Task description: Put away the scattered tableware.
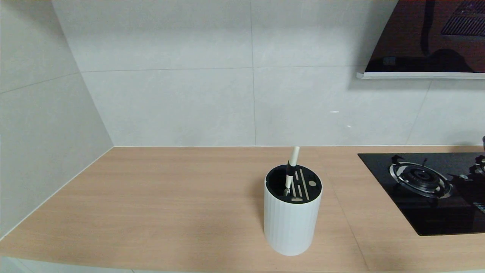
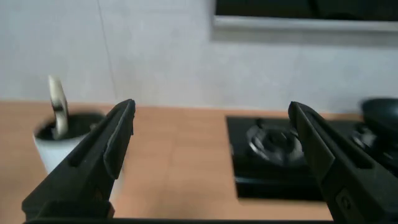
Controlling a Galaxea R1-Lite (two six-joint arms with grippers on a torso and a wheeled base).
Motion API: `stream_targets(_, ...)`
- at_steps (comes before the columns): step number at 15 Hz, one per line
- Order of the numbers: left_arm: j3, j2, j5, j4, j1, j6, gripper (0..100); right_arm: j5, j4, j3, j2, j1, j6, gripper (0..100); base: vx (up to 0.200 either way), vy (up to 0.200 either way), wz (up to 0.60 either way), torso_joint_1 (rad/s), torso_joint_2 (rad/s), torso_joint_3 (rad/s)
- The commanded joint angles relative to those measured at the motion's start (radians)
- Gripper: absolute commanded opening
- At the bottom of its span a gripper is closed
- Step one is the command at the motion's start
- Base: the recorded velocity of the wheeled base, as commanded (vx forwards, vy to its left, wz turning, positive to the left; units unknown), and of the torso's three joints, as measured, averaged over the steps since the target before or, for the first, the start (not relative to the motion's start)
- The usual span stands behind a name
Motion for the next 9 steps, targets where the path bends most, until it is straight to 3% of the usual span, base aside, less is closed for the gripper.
stream_targets(1,0.023,-0.145,-0.011,0.012,0.077,0.0,100,0.027,0.051,0.017,-0.193,-0.082,-0.009,100,0.0,0.0,0.0,0.0,0.0,0.0)
stream_targets(3,0.049,-0.171,-0.019,0.013,0.154,-0.001,100,0.037,0.06,0.047,-0.227,-0.105,-0.009,100,0.0,0.0,0.0,0.0,0.0,0.0)
stream_targets(5,0.113,-0.235,-0.086,0.032,0.197,0.005,100,0.032,0.056,0.103,-0.232,-0.104,-0.006,100,0.0,0.0,0.0,0.0,0.0,0.0)
stream_targets(9,0.36,-0.24,-0.105,0.029,0.197,0.006,100,0.064,0.03,0.275,-0.232,-0.104,0.043,100,0.0,0.0,0.0,0.0,0.0,0.0)
